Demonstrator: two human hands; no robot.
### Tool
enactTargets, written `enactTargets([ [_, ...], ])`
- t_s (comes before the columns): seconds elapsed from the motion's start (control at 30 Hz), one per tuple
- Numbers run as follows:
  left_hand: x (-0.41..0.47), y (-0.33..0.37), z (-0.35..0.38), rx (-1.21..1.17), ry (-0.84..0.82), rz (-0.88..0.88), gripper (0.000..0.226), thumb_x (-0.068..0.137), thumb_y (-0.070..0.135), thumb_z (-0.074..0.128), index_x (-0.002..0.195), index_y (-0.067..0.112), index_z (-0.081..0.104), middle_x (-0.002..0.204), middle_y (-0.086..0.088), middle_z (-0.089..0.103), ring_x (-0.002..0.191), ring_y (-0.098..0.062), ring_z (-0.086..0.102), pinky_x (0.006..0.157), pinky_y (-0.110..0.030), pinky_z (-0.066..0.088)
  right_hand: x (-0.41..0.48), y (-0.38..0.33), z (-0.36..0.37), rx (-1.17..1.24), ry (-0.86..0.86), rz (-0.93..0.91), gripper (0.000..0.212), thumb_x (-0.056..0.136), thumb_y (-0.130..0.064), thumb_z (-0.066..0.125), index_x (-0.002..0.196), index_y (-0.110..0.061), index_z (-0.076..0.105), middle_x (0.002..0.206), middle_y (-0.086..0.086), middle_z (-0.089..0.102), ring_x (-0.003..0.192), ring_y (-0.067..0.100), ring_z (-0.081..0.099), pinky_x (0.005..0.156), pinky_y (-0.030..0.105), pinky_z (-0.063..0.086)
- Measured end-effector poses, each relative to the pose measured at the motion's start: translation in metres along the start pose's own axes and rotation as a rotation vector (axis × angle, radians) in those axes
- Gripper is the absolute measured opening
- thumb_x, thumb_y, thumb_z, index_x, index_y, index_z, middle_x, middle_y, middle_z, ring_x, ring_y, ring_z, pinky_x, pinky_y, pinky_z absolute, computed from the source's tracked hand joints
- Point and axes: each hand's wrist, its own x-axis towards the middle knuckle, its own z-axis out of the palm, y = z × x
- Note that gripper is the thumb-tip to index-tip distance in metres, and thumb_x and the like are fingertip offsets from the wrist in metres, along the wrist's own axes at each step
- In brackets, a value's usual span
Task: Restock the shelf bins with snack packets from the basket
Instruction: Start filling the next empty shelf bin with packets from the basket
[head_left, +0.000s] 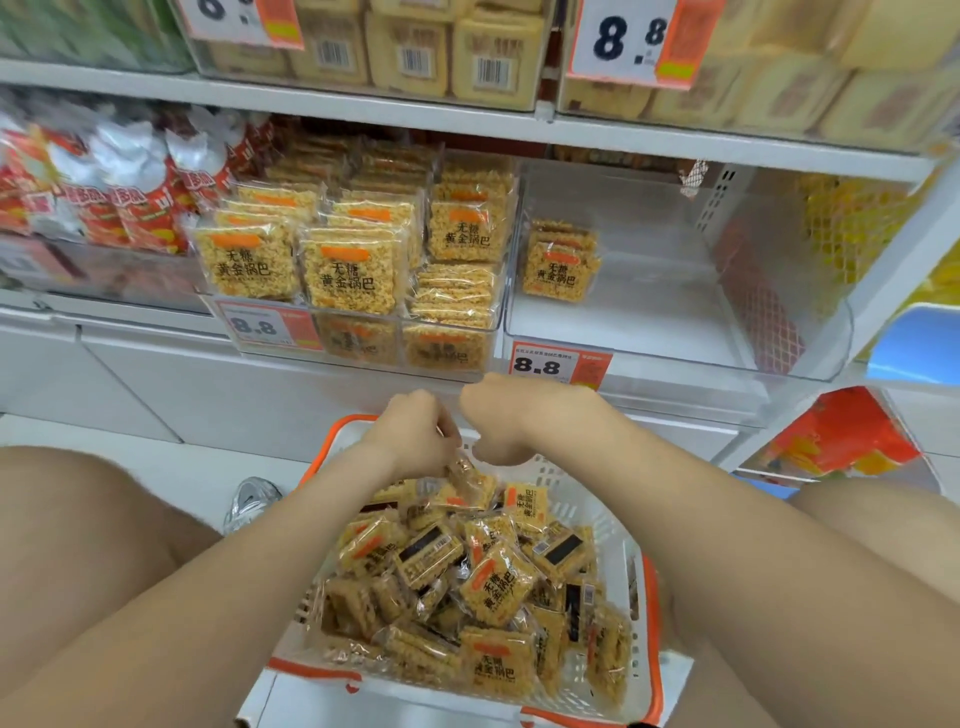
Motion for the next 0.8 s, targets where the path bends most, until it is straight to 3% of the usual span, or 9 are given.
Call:
enactTargets([
  [0.13, -0.027, 0.021, -0.036, -0.266, 0.05, 0.005, 0.029, 0.083, -0.003, 0.057, 0.07, 0.009, 0.08, 0.066, -0.007, 0.076, 0.064, -0.017, 0.077, 0.063, -0.03, 0.062, -0.009, -0.004, -0.002, 0.169, 0.029, -0.042, 0.034, 0.09, -0.041, 0.076, 0.077, -0.014, 0.06, 0.068, -0.002, 0.062, 0.058, 0.016, 0.057, 0.049, 0.028, 0.042],
  [0.23, -0.039, 0.032, -0.057, -0.363, 0.083, 0.031, 0.033, 0.087, -0.002, 0.051, 0.08, 0.008, 0.082, 0.072, -0.012, 0.077, 0.067, -0.028, 0.078, 0.065, -0.041, 0.066, -0.008, -0.005, -0.002, 0.268, 0.2, -0.022, 0.026, 0.088, -0.027, 0.074, 0.073, -0.011, 0.06, 0.068, 0.003, 0.063, 0.064, 0.024, 0.064, 0.049, 0.033, 0.048],
  [0.3, -0.043, 0.036, -0.066, -0.349, 0.159, 0.068, 0.028, 0.098, 0.013, 0.057, 0.081, 0.013, 0.079, 0.068, -0.008, 0.076, 0.062, -0.022, 0.077, 0.06, -0.038, 0.064, -0.012, -0.002, -0.009, 0.364, 0.288, 0.007, 0.021, 0.088, -0.017, 0.067, 0.07, -0.009, 0.057, 0.065, 0.006, 0.061, 0.06, 0.025, 0.061, 0.045, 0.034, 0.044],
  [0.4, -0.043, 0.037, -0.079, -0.307, 0.36, 0.142, 0.047, 0.108, 0.046, 0.048, 0.079, 0.024, 0.078, 0.067, 0.002, 0.075, 0.062, -0.009, 0.071, 0.066, -0.03, 0.055, -0.027, 0.001, -0.025, 0.635, 0.387, 0.064, 0.017, 0.087, -0.016, 0.061, 0.083, 0.0, 0.063, 0.071, 0.017, 0.069, 0.06, 0.03, 0.071, 0.045, 0.039, 0.058],
  [0.47, -0.041, 0.039, -0.089, -0.32, 0.437, 0.172, 0.052, 0.11, 0.044, 0.042, 0.078, 0.025, 0.078, 0.072, 0.008, 0.076, 0.071, -0.002, 0.068, 0.071, -0.028, 0.048, -0.037, 0.002, -0.035, 0.873, 0.485, 0.108, 0.024, 0.088, -0.023, 0.06, 0.083, 0.0, 0.062, 0.072, 0.015, 0.069, 0.061, 0.031, 0.073, 0.052, 0.047, 0.063],
  [0.53, -0.039, 0.041, -0.097, -0.341, 0.462, 0.179, 0.051, 0.11, 0.043, 0.042, 0.079, 0.022, 0.076, 0.073, 0.007, 0.072, 0.075, -0.01, 0.065, 0.072, -0.031, 0.044, -0.041, 0.004, -0.043, 1.066, 0.628, 0.123, 0.018, 0.089, -0.025, 0.06, 0.078, -0.011, 0.057, 0.066, 0.003, 0.06, 0.06, 0.023, 0.064, 0.057, 0.046, 0.061],
  [0.6, -0.036, 0.045, -0.103, -0.497, 0.474, 0.153, 0.047, 0.109, 0.047, 0.043, 0.092, 0.017, 0.074, 0.073, 0.002, 0.064, 0.07, -0.018, 0.059, 0.07, -0.035, 0.042, -0.04, 0.008, -0.049, 1.162, 0.749, 0.144, 0.012, 0.092, -0.025, 0.061, 0.087, -0.015, 0.056, 0.076, -0.002, 0.054, 0.069, 0.017, 0.054, 0.063, 0.04, 0.051],
  [0.7, -0.031, 0.054, -0.105, -0.972, 0.406, 0.059, 0.047, 0.108, 0.052, 0.048, 0.125, 0.01, 0.062, 0.067, 0.002, 0.057, 0.066, -0.019, 0.057, 0.08, -0.041, 0.05, -0.033, 0.015, -0.049, 1.35, 0.777, 0.15, 0.015, 0.099, -0.026, 0.063, 0.108, -0.019, 0.054, 0.097, -0.004, 0.054, 0.086, 0.014, 0.053, 0.074, 0.034, 0.044],
  [0.8, -0.031, 0.063, -0.106, -1.289, 0.281, 0.012, 0.034, 0.11, 0.046, 0.048, 0.113, 0.016, 0.064, 0.067, 0.009, 0.072, 0.071, -0.013, 0.071, 0.104, -0.044, 0.048, -0.024, 0.013, -0.046, 1.475, 0.742, 0.115, 0.024, 0.1, -0.028, 0.066, 0.122, -0.025, 0.055, 0.118, -0.003, 0.061, 0.109, 0.016, 0.061, 0.095, 0.039, 0.052],
])
